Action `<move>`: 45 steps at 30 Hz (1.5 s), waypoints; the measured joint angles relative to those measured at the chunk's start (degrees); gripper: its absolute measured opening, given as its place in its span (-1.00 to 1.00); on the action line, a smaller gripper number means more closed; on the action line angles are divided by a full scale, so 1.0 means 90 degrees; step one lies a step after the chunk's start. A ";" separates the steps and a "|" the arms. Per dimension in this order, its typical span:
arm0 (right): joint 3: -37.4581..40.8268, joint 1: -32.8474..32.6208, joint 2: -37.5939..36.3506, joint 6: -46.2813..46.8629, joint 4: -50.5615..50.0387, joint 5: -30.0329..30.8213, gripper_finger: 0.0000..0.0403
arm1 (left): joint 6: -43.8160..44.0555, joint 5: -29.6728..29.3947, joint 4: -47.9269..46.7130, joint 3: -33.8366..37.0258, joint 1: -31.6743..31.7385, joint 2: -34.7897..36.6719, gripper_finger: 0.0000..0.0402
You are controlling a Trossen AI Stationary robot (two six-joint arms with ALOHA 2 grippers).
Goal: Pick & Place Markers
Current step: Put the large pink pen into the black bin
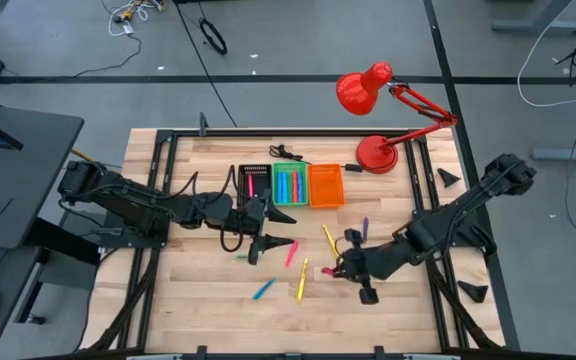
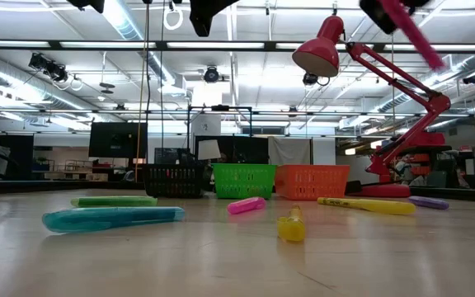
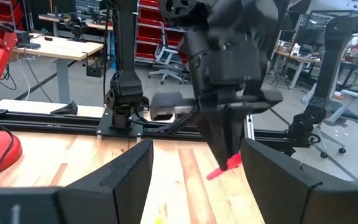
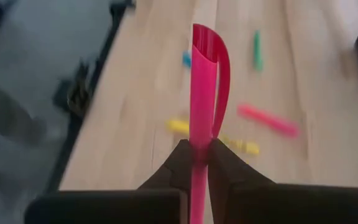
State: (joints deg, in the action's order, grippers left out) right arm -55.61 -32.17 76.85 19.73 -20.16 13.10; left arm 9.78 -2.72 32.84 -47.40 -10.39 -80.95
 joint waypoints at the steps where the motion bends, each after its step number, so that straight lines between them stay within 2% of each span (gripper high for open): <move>1: 0.0000 0.0070 -0.0011 -0.0036 0.0237 0.0002 -0.90 | 0.0000 0.0000 0.0000 0.0000 0.0000 0.0000 0.23; 10: -0.0007 0.0652 -0.0095 -0.0823 0.2142 -0.0005 -0.90 | 0.0000 0.0002 0.0019 0.0000 0.0000 0.0000 0.23; 18: -0.0012 0.1277 -0.0220 -0.0990 0.3352 0.0000 -0.90 | 0.0010 0.0440 0.0180 0.0000 -0.0007 0.0000 0.23; 24: -0.0011 0.1585 -0.0220 -0.1077 0.3708 -0.0024 -0.90 | 0.0010 0.0462 0.0513 0.0000 -0.0010 0.0002 0.23; 31: -0.0010 0.1654 -0.0217 -0.1081 0.3902 -0.0072 -0.90 | 0.0004 -0.0018 0.0510 -0.0015 -0.0012 0.0002 0.23; 34: -0.0010 0.1657 -0.0218 -0.1083 0.3907 -0.0070 -0.90 | -0.0029 -0.0053 0.0297 -0.0275 -0.0012 -0.0028 0.23; 40: -0.0010 0.1745 -0.0217 -0.1126 0.3932 -0.0068 -0.90 | -0.0318 -0.0049 -0.0910 -0.0957 0.0072 -0.0215 0.23; 45: -0.0010 0.1807 -0.0217 -0.1125 0.4009 -0.0068 -0.90 | -0.0299 -0.0075 -0.0940 -0.0991 0.0148 -0.0221 0.23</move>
State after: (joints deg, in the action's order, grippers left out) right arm -55.70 -15.90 74.89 9.61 15.92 12.49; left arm 7.09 -3.40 24.38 -56.31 -9.06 -82.94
